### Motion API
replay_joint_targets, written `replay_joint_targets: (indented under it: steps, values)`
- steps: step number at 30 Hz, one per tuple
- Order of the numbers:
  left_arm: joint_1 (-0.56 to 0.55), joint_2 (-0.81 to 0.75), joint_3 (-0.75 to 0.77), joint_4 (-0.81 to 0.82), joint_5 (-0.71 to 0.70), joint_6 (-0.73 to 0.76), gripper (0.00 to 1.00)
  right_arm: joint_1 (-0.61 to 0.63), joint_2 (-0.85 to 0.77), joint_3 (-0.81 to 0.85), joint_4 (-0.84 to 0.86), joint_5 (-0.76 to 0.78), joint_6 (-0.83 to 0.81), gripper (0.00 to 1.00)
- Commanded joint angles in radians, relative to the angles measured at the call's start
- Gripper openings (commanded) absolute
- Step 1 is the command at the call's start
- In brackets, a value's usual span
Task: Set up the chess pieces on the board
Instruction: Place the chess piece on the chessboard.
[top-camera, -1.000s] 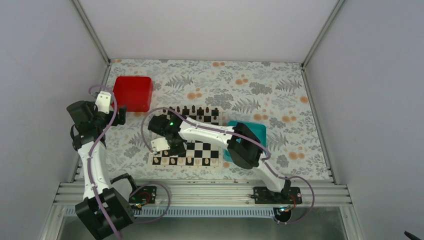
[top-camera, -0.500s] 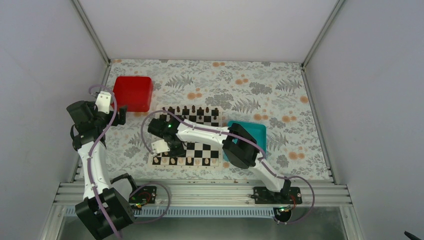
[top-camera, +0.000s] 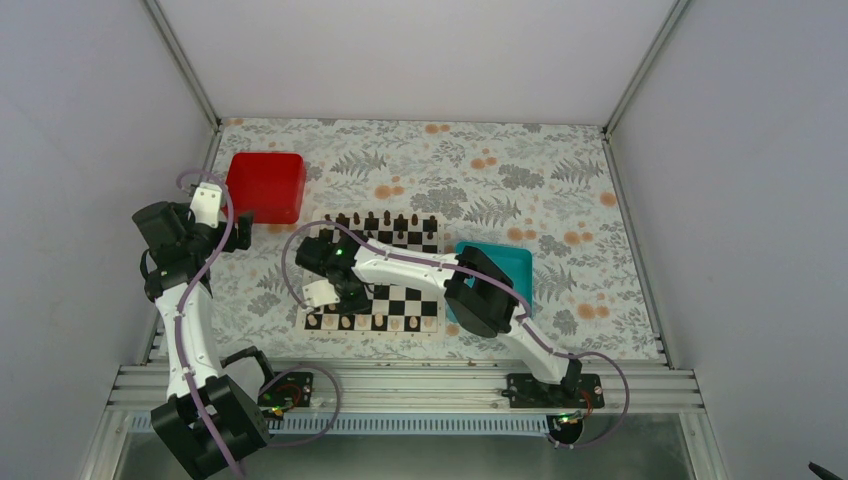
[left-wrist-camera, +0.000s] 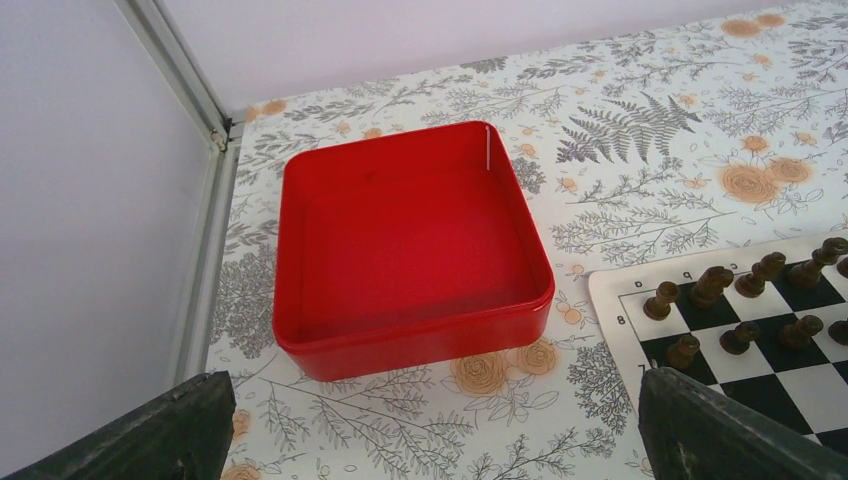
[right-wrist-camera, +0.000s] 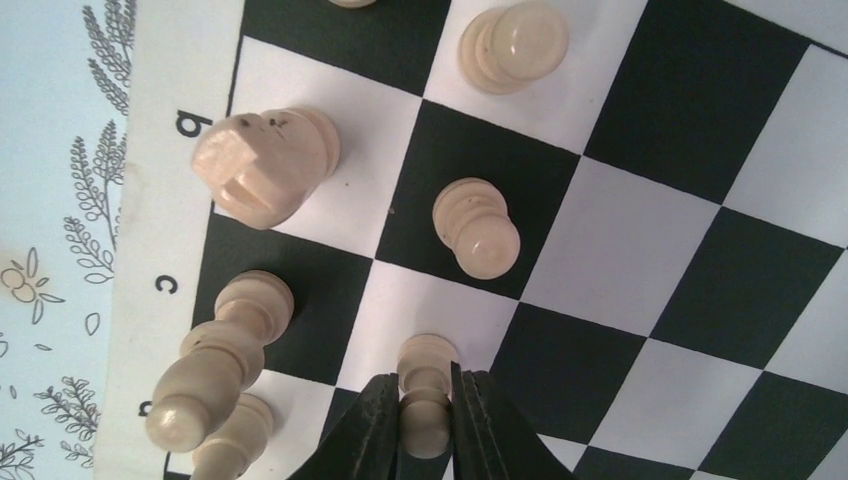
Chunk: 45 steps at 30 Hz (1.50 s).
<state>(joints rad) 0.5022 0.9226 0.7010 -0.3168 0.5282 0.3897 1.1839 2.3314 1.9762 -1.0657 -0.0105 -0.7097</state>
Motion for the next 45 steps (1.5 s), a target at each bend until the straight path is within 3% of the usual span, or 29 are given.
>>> replay_joint_targets:
  steps: [1,21,33,40,45]
  values:
    - [0.006,-0.014,-0.004,0.003,0.022,0.017,1.0,0.011,-0.014,0.025,0.017,-0.027,-0.007,0.15]
    - [0.009,-0.011,-0.005,0.002,0.026,0.018,1.0,0.013,0.009,0.021,-0.01,-0.036,-0.008,0.18]
    - [0.009,-0.01,-0.003,0.0,0.027,0.018,1.0,0.0,-0.043,0.021,-0.004,-0.016,-0.002,0.31]
    - [0.009,-0.01,-0.003,0.0,0.028,0.018,1.0,-0.073,-0.158,0.005,-0.01,0.01,0.014,0.35]
    - [0.011,-0.012,-0.005,0.001,0.025,0.018,1.0,-0.204,-0.336,-0.078,-0.005,0.015,0.028,0.37]
